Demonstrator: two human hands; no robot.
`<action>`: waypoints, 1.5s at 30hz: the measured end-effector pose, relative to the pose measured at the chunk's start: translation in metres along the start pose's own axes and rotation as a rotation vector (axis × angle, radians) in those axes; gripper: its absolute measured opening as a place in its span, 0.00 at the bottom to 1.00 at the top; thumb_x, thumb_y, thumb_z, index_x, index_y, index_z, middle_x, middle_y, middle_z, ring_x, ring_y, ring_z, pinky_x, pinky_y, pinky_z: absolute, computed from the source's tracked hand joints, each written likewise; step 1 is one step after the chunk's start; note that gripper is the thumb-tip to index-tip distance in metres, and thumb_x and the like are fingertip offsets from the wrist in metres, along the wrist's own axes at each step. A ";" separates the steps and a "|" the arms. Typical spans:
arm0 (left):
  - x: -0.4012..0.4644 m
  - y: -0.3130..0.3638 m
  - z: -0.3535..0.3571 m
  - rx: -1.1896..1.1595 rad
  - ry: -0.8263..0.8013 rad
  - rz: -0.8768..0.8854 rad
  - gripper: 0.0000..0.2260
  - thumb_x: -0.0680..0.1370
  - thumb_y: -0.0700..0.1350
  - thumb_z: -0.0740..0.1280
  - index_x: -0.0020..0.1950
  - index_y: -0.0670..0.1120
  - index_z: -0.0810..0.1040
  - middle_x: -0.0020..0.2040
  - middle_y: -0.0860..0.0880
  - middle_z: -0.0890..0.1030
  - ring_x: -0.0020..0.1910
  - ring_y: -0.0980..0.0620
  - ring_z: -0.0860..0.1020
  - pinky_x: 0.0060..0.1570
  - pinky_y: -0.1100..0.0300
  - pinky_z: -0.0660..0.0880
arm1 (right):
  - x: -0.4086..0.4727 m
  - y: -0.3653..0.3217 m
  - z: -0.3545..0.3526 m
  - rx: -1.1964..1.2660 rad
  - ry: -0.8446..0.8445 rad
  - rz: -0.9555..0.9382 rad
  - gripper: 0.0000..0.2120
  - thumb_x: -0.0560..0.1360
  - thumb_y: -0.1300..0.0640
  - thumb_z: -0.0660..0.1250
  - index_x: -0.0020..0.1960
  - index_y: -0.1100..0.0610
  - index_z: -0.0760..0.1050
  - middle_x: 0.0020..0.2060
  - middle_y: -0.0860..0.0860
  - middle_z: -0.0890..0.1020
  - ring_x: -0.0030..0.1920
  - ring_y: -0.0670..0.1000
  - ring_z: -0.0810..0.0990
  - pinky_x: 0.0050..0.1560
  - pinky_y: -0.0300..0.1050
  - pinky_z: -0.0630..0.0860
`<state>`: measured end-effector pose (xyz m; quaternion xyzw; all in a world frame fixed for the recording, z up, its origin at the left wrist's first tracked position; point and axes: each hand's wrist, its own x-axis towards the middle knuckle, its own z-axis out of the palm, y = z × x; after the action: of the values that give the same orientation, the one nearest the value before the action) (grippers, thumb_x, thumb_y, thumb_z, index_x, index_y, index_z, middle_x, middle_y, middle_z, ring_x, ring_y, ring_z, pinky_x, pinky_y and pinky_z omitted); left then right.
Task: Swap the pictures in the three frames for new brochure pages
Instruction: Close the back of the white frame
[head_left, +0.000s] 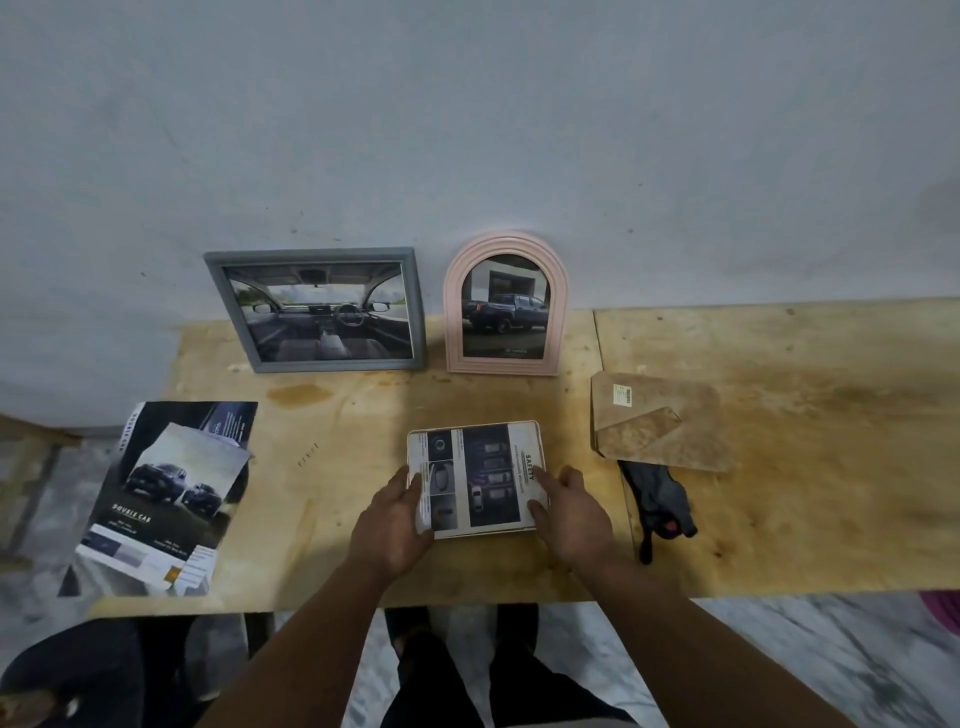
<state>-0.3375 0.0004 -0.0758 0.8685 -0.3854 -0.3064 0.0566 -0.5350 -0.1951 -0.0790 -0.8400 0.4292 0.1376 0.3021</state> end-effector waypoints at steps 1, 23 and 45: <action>-0.001 0.000 -0.001 0.020 0.003 0.008 0.38 0.77 0.56 0.69 0.83 0.47 0.58 0.84 0.45 0.56 0.76 0.39 0.66 0.70 0.48 0.72 | -0.001 0.000 -0.001 -0.018 0.005 -0.013 0.28 0.82 0.45 0.61 0.80 0.45 0.59 0.67 0.51 0.67 0.59 0.52 0.78 0.55 0.49 0.81; 0.003 -0.006 0.015 0.068 0.001 -0.089 0.51 0.72 0.69 0.71 0.85 0.46 0.51 0.83 0.49 0.59 0.80 0.45 0.59 0.72 0.46 0.71 | 0.076 0.135 -0.140 0.397 0.255 0.794 0.54 0.64 0.26 0.73 0.75 0.59 0.61 0.72 0.64 0.68 0.72 0.67 0.66 0.70 0.62 0.68; 0.000 0.007 0.014 0.065 -0.004 -0.178 0.50 0.74 0.70 0.68 0.85 0.48 0.48 0.85 0.52 0.53 0.83 0.46 0.53 0.74 0.47 0.68 | 0.041 0.108 -0.152 0.782 0.449 0.269 0.43 0.68 0.51 0.82 0.77 0.56 0.66 0.65 0.53 0.80 0.64 0.58 0.79 0.62 0.53 0.78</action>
<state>-0.3505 -0.0026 -0.0850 0.9001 -0.3165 -0.2993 -0.0001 -0.6019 -0.3649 -0.0226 -0.6090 0.6088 -0.1814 0.4749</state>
